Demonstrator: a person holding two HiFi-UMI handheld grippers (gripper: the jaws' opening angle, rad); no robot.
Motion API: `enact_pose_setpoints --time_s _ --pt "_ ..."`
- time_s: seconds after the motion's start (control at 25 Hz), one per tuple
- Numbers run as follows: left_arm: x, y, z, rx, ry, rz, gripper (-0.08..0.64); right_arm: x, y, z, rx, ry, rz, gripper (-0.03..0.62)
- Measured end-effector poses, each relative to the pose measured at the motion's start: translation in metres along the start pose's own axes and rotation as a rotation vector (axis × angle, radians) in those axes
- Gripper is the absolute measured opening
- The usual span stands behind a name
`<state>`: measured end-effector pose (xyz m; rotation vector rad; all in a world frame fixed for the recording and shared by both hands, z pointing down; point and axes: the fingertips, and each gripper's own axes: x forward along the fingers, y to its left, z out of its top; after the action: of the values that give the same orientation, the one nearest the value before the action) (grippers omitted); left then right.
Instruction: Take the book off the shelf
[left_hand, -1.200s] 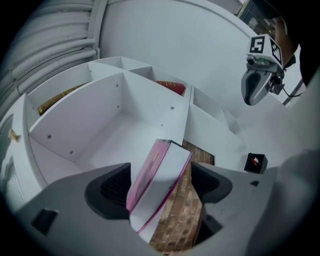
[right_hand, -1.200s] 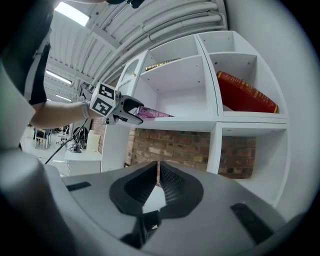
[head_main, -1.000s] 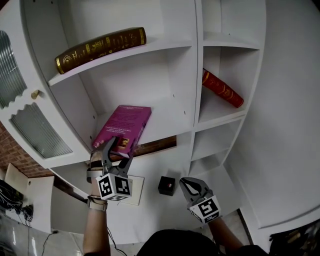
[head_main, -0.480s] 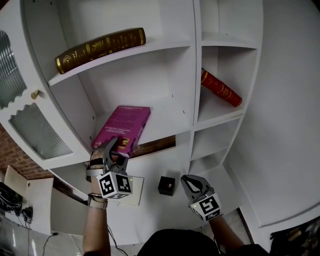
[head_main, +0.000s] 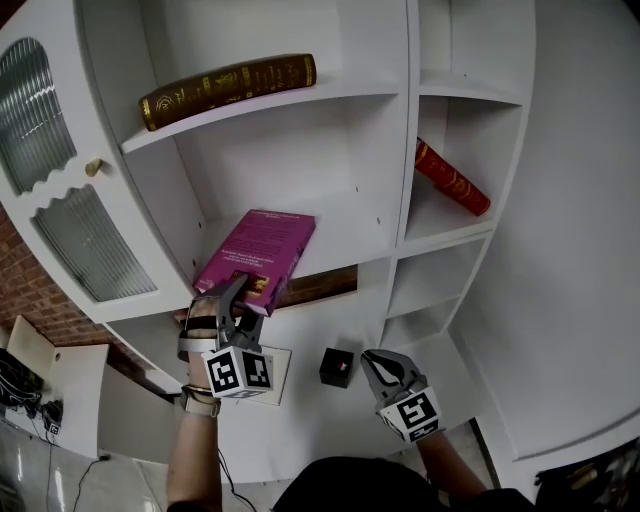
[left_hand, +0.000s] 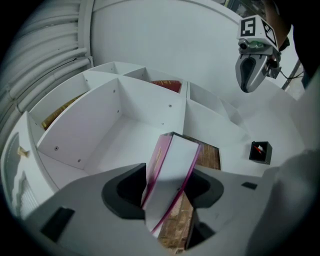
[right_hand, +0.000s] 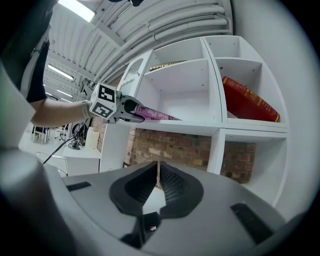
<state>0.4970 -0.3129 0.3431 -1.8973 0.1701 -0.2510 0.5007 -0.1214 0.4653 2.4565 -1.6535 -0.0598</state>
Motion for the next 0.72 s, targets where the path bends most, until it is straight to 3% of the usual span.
enact_pose_setpoints --time_s 0.72 --pt "-0.072 -0.004 0.003 0.021 -0.018 0.077 0.188 -0.015 0.051 0.010 -0.029 -0.003 0.061 0.026"
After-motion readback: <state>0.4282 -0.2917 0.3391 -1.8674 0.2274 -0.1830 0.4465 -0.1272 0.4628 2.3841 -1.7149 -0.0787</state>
